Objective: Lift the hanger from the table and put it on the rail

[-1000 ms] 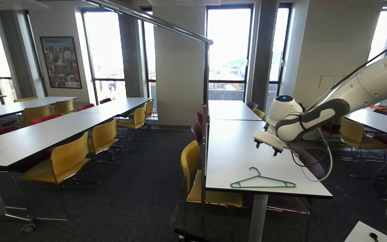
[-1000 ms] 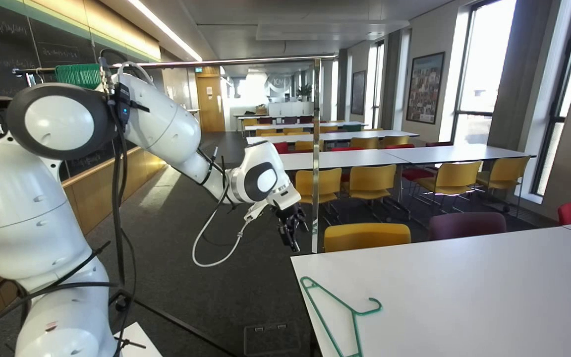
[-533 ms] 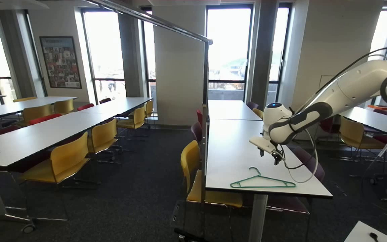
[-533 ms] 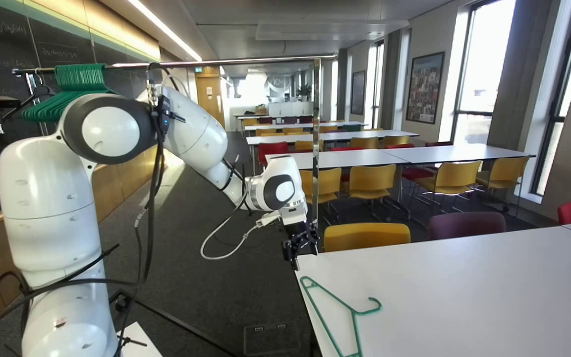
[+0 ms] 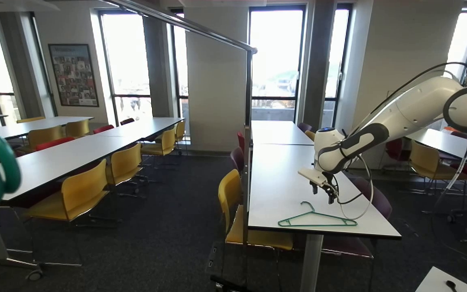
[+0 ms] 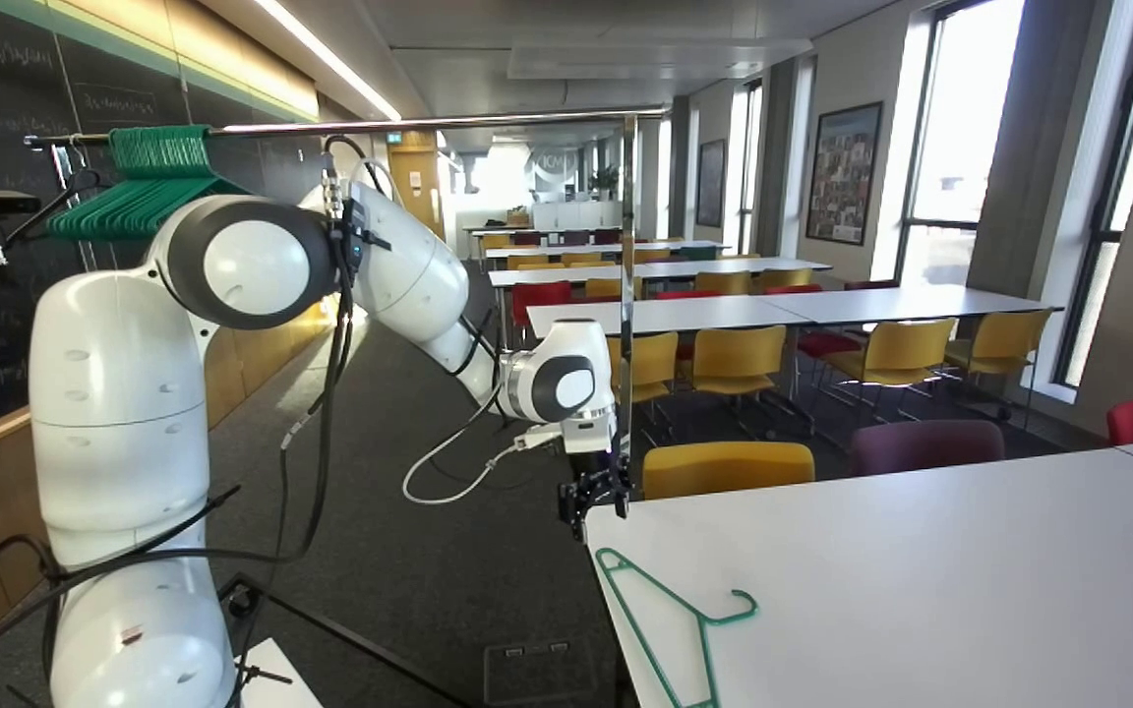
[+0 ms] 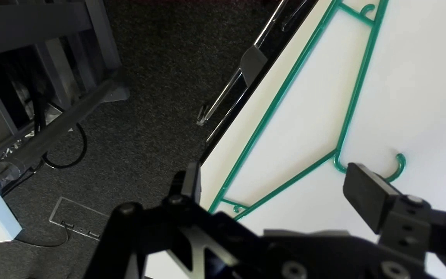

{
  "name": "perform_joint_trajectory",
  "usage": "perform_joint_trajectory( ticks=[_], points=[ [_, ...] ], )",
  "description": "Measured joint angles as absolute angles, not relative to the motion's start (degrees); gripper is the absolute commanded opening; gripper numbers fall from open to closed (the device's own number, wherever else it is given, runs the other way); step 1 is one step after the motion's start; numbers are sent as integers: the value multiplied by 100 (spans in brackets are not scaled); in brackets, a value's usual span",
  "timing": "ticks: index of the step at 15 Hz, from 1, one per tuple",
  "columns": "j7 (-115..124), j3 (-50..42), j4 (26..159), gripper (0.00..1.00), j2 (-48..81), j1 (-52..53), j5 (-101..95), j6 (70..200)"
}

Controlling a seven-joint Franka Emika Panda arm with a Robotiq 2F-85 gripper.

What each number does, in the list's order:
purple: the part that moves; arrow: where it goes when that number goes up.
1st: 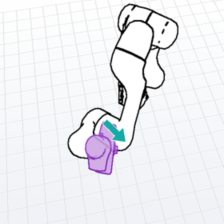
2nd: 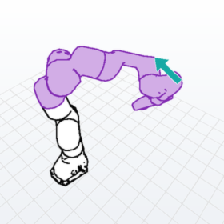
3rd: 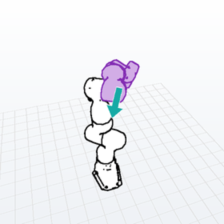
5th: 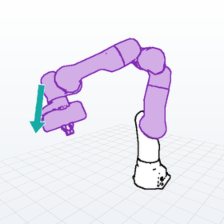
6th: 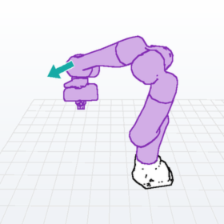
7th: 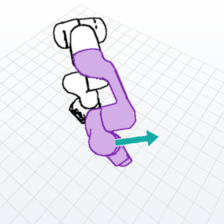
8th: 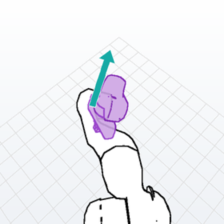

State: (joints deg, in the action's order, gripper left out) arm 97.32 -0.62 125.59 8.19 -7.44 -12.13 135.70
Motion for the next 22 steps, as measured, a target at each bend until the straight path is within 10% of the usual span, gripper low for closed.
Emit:
perform_joint_trajectory(
  ticks=[22],
  points=[
    [10011, -669, 11431, 100, 2667, -383, -278, 14074]
  ],
)
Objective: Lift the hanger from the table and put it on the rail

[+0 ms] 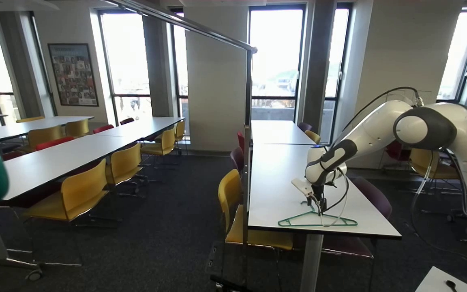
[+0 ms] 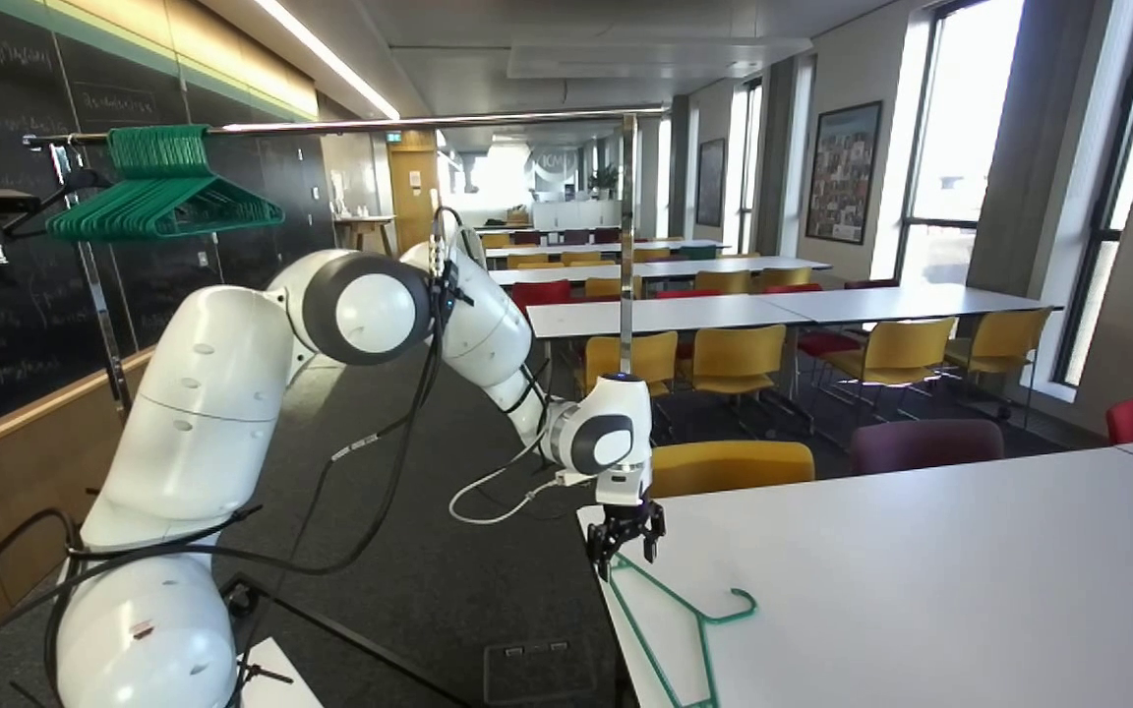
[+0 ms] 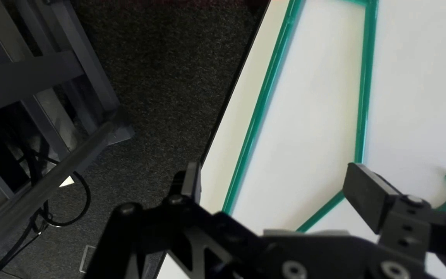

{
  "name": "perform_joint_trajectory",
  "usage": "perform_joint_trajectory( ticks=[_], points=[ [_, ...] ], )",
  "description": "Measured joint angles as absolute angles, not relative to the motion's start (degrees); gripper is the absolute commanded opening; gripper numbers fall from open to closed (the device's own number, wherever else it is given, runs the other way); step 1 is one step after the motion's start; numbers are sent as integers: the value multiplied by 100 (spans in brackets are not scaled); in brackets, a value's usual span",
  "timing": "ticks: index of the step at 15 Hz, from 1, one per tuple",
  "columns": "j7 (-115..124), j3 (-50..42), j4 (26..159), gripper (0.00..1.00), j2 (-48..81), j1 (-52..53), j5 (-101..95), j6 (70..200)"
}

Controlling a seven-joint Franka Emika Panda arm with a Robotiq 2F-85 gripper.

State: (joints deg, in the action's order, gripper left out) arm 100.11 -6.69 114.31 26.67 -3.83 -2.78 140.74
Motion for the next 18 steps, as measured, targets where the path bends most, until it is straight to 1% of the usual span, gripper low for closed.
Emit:
perform_joint_trajectory(
  ticks=[5, 14, 18],
  points=[
    [9564, -664, 11240, 100, 2967, -384, -75, 14054],
    [9538, -768, 11239, 100, 2981, -276, -74, 14148],
    [9555, -788, 11210, 100, 3200, -226, -58, 14257]
  ],
)
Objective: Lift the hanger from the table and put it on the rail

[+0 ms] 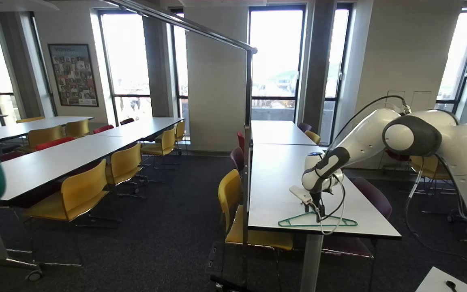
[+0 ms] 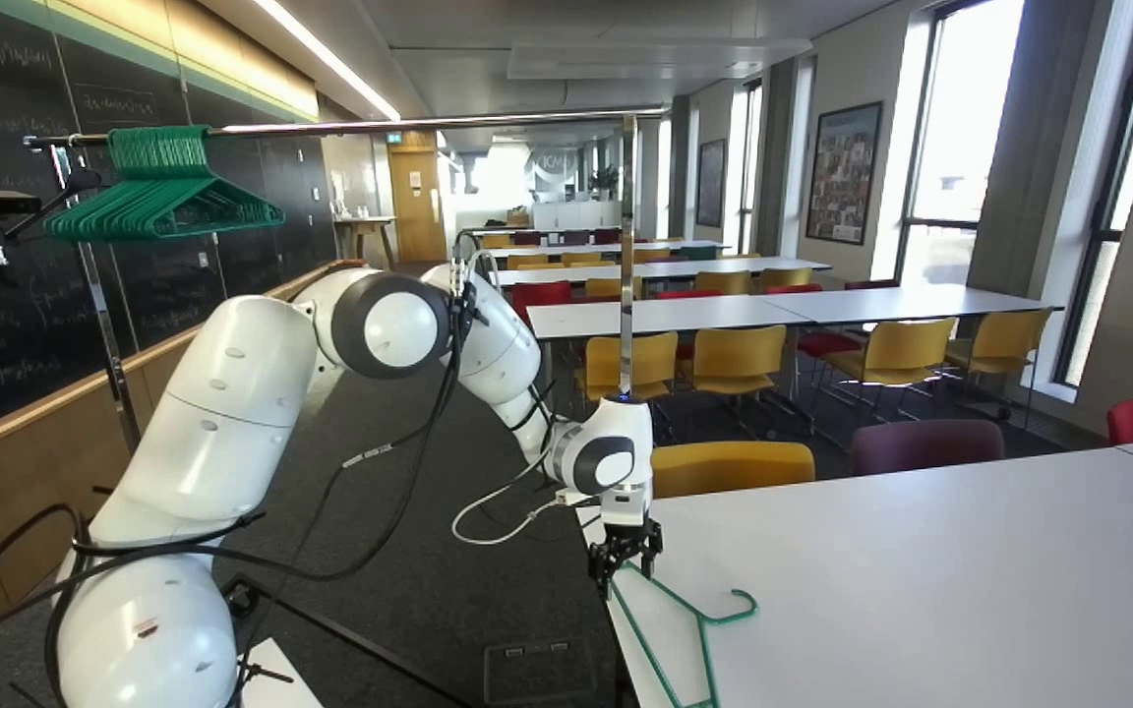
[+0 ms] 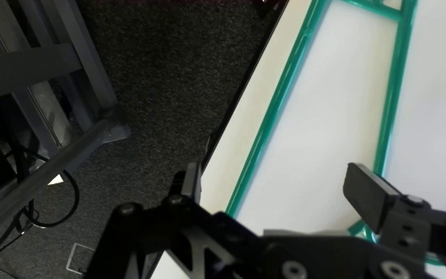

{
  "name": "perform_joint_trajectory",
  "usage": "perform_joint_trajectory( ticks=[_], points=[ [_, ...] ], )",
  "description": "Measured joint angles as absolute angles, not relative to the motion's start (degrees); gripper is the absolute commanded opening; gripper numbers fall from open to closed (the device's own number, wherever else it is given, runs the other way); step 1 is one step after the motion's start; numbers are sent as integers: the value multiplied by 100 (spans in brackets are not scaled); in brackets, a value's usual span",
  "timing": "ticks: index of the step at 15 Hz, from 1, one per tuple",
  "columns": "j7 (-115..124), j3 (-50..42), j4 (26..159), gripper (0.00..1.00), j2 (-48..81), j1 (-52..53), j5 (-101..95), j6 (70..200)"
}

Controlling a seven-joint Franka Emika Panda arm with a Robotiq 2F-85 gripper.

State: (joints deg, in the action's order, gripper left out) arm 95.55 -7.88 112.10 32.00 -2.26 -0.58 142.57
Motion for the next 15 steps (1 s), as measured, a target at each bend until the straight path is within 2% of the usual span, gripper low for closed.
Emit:
perform_joint_trajectory(
  ticks=[7, 15],
  points=[
    [9555, -793, 10914, 100, 3868, -216, 206, 14441],
    [9897, -936, 10774, 100, 4000, -218, 774, 14678]
  ],
)
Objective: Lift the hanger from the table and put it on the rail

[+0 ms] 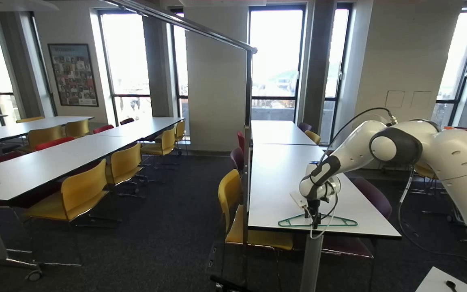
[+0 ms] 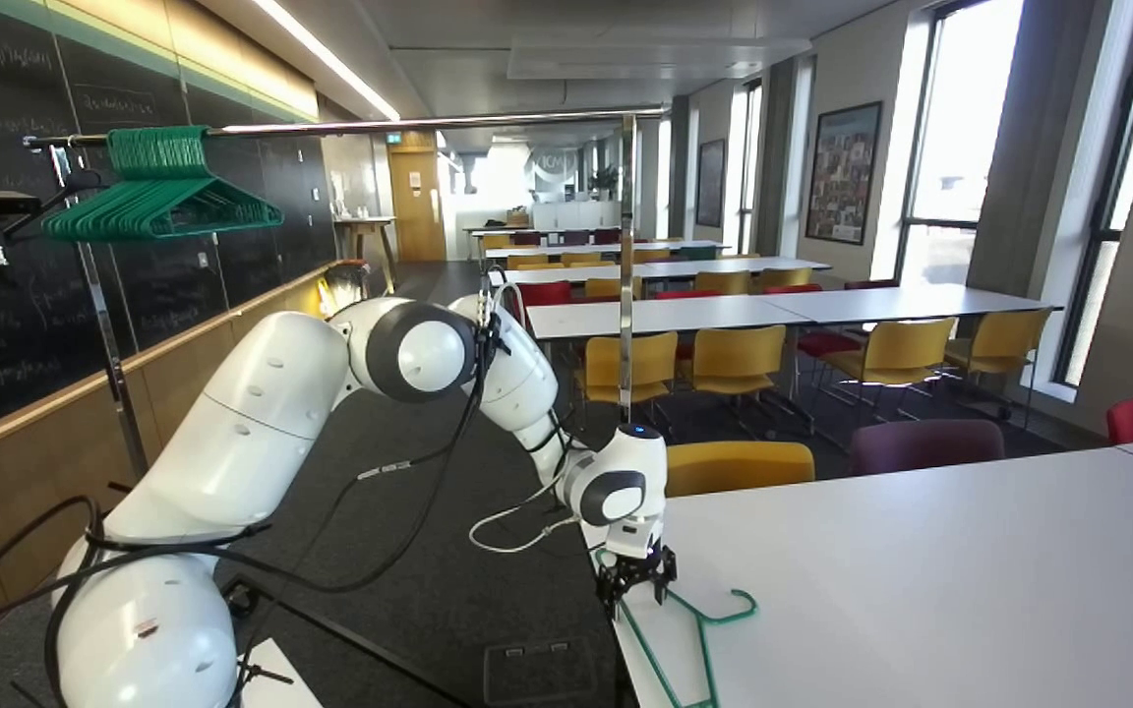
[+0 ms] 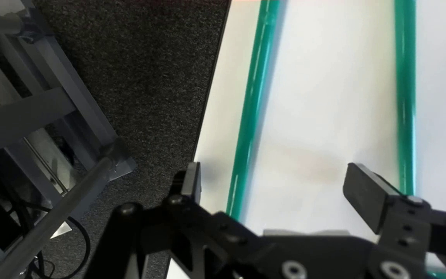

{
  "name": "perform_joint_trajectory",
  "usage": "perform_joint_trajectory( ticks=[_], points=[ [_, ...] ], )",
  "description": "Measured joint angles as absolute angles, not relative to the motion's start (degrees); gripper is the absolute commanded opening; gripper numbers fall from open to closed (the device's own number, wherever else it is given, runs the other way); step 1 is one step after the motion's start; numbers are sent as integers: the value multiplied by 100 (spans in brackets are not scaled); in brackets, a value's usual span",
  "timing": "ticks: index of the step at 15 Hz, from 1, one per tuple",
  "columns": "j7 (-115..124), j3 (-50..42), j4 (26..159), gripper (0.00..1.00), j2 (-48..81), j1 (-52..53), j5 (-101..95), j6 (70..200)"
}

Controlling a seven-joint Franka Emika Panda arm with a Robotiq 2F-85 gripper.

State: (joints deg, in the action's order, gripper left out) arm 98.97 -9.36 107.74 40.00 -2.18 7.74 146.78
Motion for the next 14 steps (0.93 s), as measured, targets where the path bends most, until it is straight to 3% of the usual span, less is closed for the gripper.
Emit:
perform_joint_trajectory(
  ticks=[14],
  points=[
    [10207, -1132, 10838, 100, 4016, -213, 1013, 14680]
  ],
)
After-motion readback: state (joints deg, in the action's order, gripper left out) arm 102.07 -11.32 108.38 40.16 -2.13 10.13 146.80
